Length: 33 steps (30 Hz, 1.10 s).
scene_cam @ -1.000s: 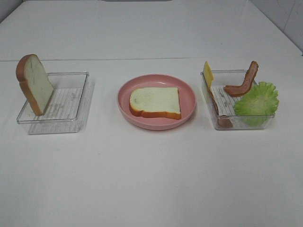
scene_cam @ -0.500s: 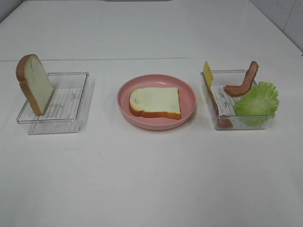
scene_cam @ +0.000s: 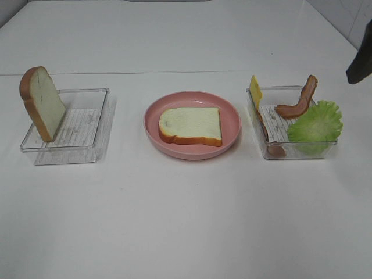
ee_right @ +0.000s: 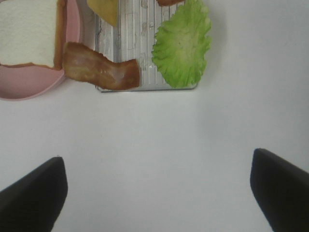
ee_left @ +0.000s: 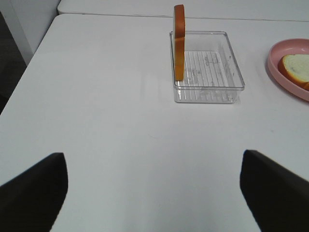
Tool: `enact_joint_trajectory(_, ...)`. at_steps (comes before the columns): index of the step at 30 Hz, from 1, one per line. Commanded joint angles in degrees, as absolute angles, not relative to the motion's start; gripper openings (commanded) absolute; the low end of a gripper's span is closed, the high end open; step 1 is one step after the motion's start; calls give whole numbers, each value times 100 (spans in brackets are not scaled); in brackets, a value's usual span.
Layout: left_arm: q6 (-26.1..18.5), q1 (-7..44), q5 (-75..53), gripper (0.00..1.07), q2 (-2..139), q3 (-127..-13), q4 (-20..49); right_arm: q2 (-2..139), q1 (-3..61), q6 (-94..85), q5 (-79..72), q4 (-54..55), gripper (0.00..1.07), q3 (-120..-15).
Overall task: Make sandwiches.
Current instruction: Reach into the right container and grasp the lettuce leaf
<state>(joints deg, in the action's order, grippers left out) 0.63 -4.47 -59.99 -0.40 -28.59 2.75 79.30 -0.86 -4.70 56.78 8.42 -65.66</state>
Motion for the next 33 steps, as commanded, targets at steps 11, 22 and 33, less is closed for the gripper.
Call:
enact_joint_trajectory(11,52,-464,-5919,88,-143,-2859,321,10628,-103,-940,5959,859,95,-8554)
enact_joint_trajectory(22,52,-464,-5919,88,-143,-2859,321,11597,-418,-1077,5999,1003,94,-9058)
enact_joint_trajectory(33,52,-470,-5919,88,-143,-2859,321,12112,-441,-1215,5907,1318,87,-9058)
